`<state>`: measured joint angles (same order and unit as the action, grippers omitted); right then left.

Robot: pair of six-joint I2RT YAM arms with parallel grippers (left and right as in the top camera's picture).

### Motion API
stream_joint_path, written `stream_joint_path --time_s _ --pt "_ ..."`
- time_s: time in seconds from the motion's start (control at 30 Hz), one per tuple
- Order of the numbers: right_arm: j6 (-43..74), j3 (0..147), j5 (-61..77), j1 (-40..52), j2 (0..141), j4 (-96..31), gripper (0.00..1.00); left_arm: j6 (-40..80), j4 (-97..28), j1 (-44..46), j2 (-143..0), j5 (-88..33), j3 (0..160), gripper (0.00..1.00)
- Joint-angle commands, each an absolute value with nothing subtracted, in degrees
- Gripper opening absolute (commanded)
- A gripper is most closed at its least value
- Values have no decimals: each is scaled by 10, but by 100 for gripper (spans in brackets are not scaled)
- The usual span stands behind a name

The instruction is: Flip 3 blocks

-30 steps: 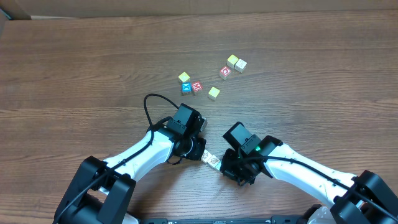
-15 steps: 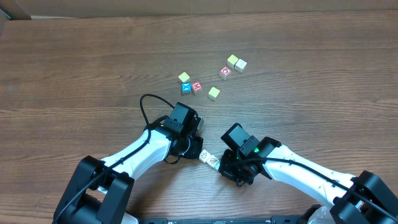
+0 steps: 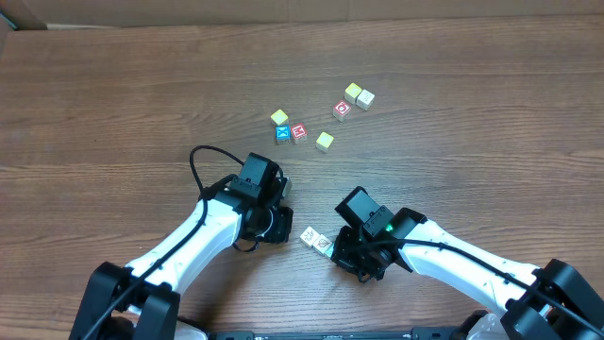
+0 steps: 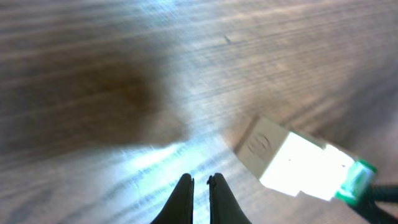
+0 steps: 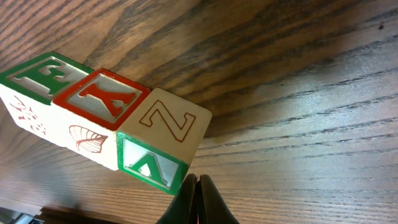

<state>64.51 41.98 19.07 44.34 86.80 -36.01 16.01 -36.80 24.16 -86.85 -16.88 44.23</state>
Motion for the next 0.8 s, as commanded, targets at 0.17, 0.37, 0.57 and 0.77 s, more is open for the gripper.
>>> stream_joint_path --time_s 0.17,0.37,0.57,0.77 --pt "648 419 185 446 871 -358 4 172 -402 256 -861 -235 446 4" --pt "648 419 185 446 871 -353 4 209 -405 256 -861 -263 446 4" --pt "648 419 185 446 871 -349 4 234 -404 256 -861 -269 434 4" --pt "648 419 185 446 871 -349 4 241 -398 256 -861 -264 423 4"
